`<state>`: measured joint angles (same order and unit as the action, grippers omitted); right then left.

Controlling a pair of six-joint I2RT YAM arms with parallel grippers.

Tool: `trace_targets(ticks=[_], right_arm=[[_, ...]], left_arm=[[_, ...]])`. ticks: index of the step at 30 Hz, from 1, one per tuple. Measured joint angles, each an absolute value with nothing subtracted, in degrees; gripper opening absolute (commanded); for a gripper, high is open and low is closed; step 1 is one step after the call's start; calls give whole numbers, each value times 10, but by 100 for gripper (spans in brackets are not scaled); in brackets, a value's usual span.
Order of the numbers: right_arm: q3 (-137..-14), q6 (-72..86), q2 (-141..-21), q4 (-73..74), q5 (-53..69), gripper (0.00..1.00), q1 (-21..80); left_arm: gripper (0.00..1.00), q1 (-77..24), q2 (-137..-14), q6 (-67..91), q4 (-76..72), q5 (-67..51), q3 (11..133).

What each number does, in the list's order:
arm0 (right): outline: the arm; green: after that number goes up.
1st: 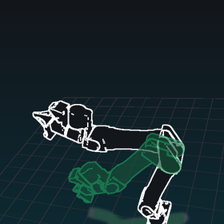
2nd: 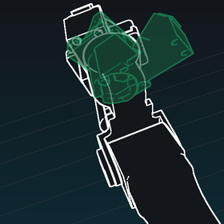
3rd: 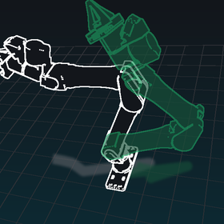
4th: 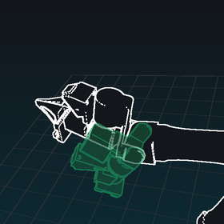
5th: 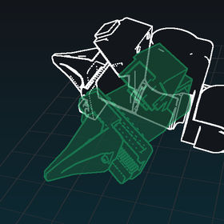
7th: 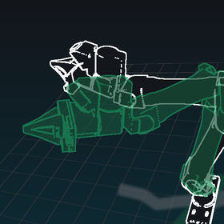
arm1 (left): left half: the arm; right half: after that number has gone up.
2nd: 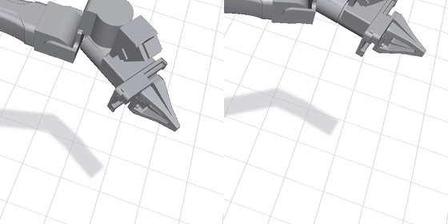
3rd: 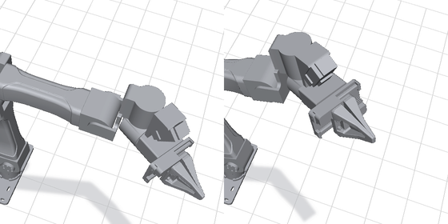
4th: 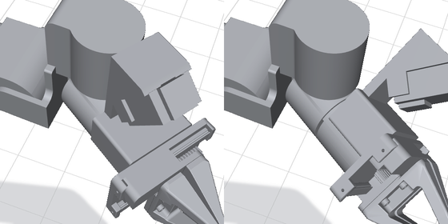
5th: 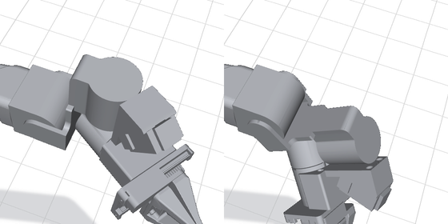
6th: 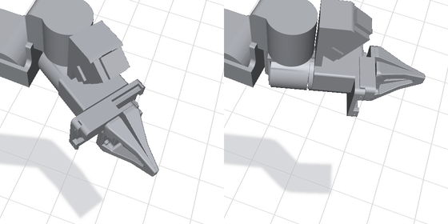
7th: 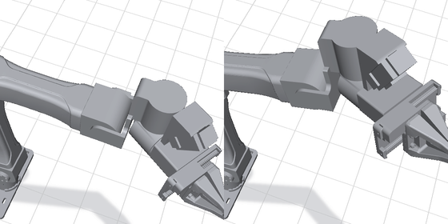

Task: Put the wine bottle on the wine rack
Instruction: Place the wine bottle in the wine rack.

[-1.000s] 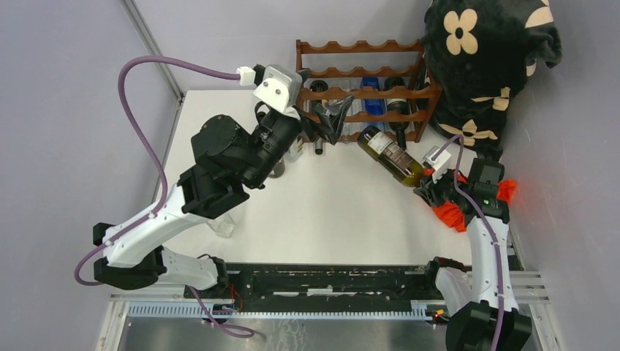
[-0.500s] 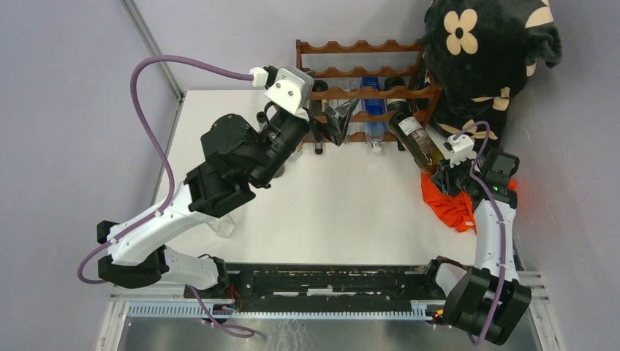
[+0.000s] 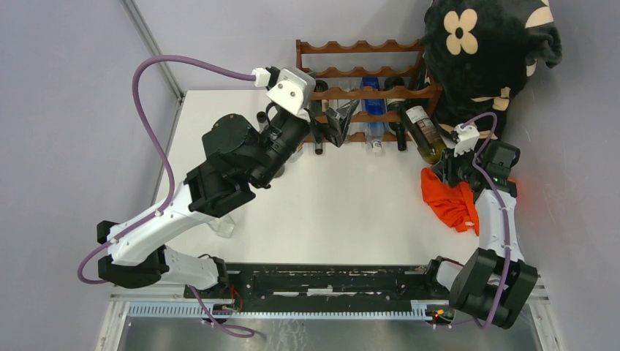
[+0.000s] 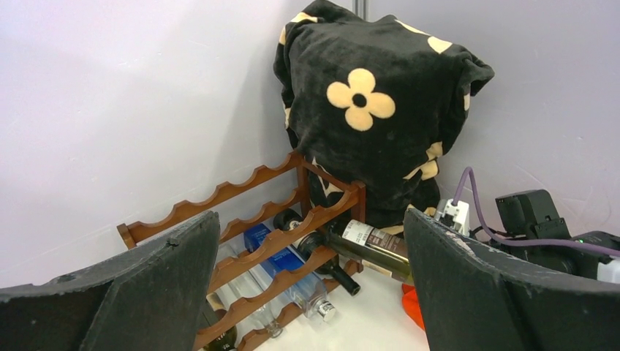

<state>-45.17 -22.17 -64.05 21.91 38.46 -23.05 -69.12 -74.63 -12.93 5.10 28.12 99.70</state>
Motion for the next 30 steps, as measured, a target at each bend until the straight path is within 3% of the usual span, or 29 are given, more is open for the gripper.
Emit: trace_targets(ticks=[30], right_arm=[[-510,-80,-754,123,293,0,-127]], left_arm=[[100,-691,-711,-115,80,268,967]])
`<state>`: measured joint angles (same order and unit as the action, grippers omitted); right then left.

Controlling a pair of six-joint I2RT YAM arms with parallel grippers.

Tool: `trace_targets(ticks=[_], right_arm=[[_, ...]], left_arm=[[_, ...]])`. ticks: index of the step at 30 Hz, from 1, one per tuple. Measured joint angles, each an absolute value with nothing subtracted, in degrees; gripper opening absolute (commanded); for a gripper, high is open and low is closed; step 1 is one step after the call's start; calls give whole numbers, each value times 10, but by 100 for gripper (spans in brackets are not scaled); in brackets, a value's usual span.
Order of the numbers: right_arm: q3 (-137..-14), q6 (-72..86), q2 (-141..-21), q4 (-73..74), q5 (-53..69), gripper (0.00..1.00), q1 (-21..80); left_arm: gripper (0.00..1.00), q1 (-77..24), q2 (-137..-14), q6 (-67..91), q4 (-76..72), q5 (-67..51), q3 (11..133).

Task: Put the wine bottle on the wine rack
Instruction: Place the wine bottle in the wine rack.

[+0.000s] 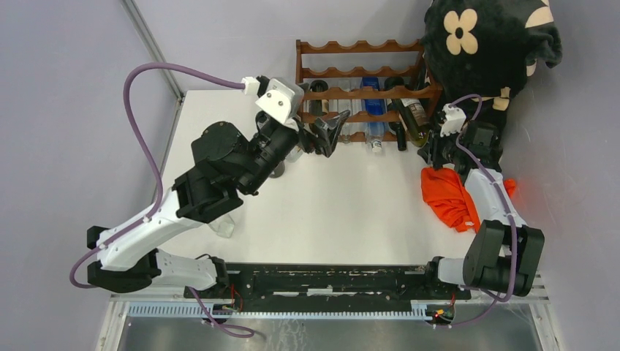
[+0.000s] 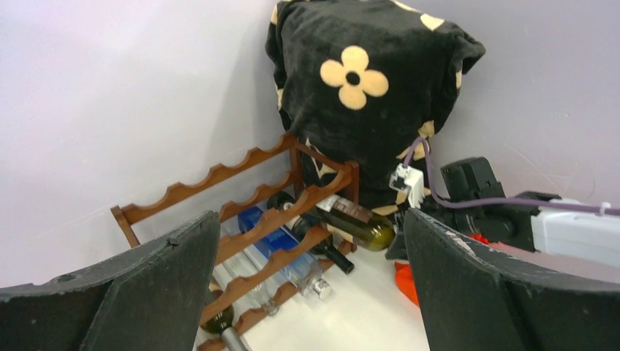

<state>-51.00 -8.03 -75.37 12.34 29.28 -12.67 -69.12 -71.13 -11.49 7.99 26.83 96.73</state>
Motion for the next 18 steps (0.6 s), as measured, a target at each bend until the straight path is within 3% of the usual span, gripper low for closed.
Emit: trace_targets(ticks=[18], right_arm=[[-600,6,-859,68,197,0,-50]], left_arm=[[100,-691,-560,7,141,283,823]])
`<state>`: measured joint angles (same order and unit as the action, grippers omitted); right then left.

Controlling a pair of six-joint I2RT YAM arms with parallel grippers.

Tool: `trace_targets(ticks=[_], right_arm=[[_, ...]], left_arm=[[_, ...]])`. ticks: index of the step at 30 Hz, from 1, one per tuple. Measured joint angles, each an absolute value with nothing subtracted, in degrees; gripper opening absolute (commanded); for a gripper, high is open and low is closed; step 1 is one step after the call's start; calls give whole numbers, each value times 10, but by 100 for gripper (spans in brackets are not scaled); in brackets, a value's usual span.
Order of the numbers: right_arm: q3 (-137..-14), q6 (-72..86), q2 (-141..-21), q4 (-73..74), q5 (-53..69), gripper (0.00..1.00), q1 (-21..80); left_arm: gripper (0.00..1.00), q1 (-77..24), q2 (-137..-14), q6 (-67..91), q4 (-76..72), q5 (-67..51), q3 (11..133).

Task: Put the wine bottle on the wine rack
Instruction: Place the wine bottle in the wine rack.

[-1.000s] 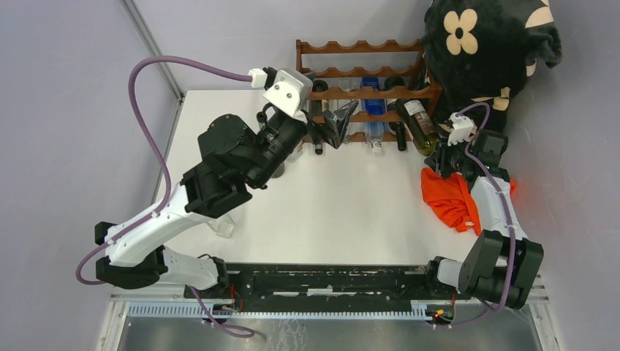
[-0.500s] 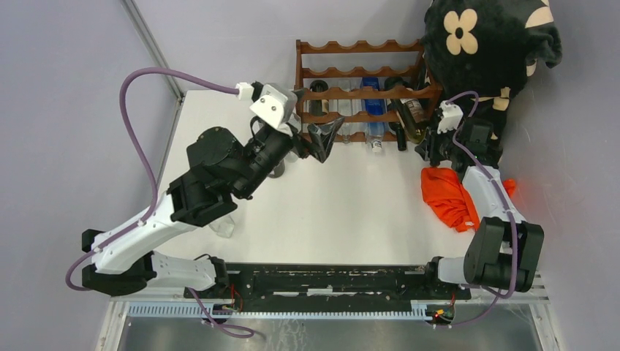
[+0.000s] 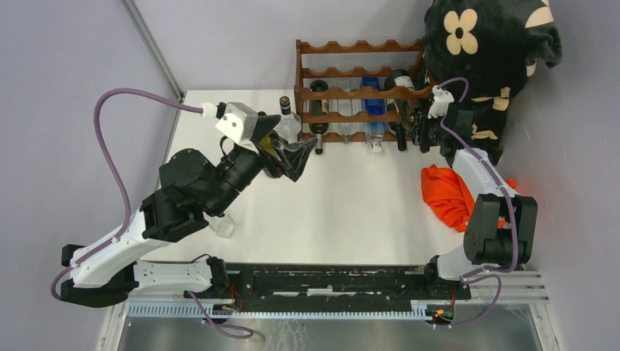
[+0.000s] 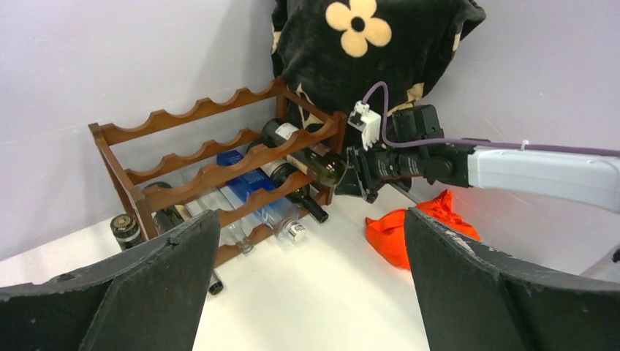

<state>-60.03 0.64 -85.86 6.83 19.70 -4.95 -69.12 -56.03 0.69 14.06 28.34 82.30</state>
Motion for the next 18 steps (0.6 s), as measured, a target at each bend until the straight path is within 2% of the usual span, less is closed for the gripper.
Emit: trace_targets(ticks=[18], right_arm=[[-683,88,-943,36,129,0,-30]], left_arm=[[100,-691,-493,98,201,297,754]])
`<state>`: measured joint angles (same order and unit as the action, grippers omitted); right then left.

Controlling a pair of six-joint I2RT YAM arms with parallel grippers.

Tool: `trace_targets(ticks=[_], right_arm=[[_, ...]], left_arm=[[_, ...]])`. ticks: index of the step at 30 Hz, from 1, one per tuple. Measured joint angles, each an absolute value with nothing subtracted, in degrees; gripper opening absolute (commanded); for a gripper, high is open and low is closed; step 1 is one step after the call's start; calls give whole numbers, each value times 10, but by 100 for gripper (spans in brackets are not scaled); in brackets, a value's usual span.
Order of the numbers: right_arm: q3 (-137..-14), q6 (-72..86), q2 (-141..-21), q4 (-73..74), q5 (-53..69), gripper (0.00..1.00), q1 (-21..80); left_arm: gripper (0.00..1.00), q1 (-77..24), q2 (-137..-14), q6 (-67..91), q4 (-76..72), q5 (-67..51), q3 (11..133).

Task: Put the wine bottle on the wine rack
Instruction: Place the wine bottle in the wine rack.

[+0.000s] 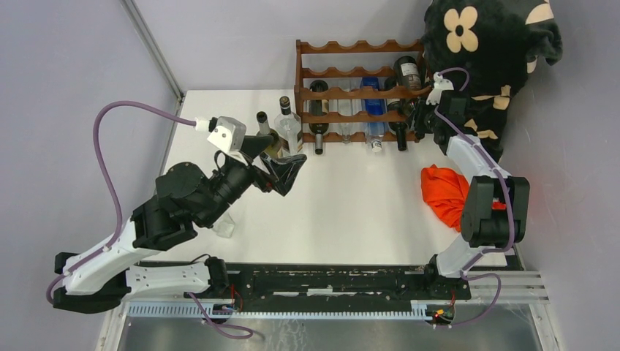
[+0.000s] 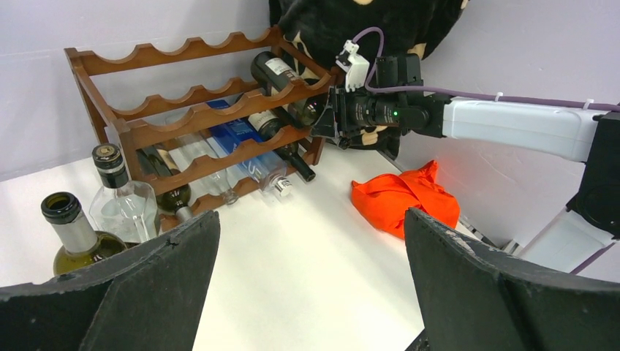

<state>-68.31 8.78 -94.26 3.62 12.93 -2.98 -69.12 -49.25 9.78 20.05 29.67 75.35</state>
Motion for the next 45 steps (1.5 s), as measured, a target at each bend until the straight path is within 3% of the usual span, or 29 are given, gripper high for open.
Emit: trace_targets(ticks=[28,36,45], right_arm=[[-727,113,-999,22,55,4,20],[-734,113,-1004,27,47,8,20],[-748,113,-1015,30,41,20,20]], left_arm=[[100,-691,-489,123,211,299,741],[100,-691,-489,123,212,299,739],[100,-691,-489,123,212,299,738]])
